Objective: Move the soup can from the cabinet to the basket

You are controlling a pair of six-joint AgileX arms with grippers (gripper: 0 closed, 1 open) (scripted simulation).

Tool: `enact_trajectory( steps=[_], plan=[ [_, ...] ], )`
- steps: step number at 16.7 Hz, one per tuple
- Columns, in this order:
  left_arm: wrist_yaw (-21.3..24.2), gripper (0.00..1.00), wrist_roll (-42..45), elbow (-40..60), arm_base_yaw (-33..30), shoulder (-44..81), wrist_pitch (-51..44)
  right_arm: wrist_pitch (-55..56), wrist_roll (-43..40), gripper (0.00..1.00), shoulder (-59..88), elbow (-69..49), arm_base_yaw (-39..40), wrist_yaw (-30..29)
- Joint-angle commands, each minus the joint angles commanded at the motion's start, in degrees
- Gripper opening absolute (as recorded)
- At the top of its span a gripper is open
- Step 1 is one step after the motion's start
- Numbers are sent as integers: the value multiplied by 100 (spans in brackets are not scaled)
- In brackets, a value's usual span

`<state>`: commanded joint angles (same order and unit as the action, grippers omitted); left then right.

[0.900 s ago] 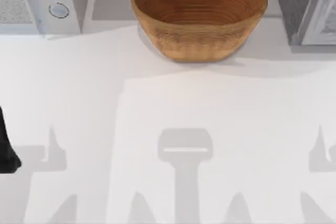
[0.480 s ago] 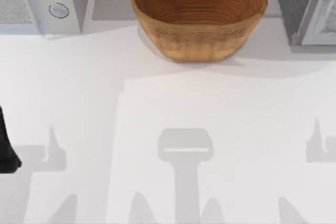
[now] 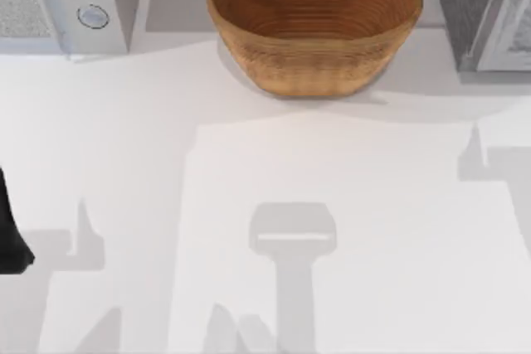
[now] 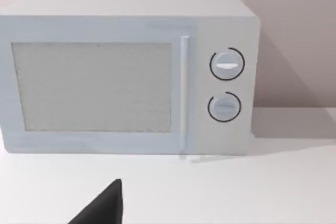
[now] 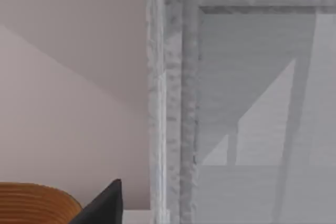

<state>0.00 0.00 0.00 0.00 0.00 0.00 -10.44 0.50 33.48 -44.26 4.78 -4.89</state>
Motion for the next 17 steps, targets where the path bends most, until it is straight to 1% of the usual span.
enact_trajectory(
  steps=[6, 10, 14, 17],
  plan=[
    [0, 100, 0, 0, 0, 0, 0, -679, 27, 100, 2157, -2829, 296, -323],
    [0, 100, 0, 0, 0, 0, 0, -1040, 36, 100, 3309, -4343, 454, -498],
    [0, 100, 0, 0, 0, 0, 0, -1272, 39, 100, 4047, -5317, 554, -609],
    [0, 100, 0, 0, 0, 0, 0, -1348, 40, 100, 4257, -5554, 580, -638]
  ],
)
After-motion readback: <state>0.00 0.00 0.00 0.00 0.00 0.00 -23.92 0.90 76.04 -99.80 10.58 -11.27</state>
